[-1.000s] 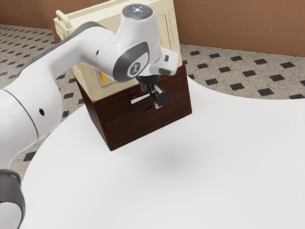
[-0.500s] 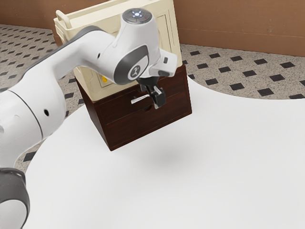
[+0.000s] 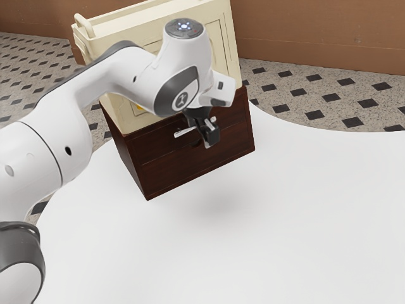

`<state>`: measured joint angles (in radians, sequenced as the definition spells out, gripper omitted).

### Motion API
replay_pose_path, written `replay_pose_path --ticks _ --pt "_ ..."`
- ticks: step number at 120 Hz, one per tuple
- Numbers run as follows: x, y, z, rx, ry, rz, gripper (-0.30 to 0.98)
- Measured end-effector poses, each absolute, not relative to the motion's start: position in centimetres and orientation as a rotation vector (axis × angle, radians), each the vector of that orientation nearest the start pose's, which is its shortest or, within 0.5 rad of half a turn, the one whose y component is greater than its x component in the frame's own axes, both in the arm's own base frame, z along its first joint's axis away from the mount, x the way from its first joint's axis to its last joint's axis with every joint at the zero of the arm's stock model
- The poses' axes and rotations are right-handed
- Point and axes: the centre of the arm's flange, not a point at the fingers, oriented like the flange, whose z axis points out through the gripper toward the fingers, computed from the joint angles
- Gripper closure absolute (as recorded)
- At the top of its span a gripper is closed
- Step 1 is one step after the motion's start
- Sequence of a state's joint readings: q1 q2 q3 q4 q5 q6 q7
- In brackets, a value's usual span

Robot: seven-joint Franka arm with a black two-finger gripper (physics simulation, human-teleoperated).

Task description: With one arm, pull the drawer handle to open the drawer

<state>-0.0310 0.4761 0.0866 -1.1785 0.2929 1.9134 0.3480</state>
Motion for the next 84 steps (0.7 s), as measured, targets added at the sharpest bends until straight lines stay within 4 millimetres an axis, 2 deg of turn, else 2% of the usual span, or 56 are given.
replay_pose_path --ticks 52,84 --pt "71.6 4.1 55.5 -2.724 0.507 -0.271 0.66" --pt "71.0 2.6 56.2 -2.763 0.525 -0.274 0.76"
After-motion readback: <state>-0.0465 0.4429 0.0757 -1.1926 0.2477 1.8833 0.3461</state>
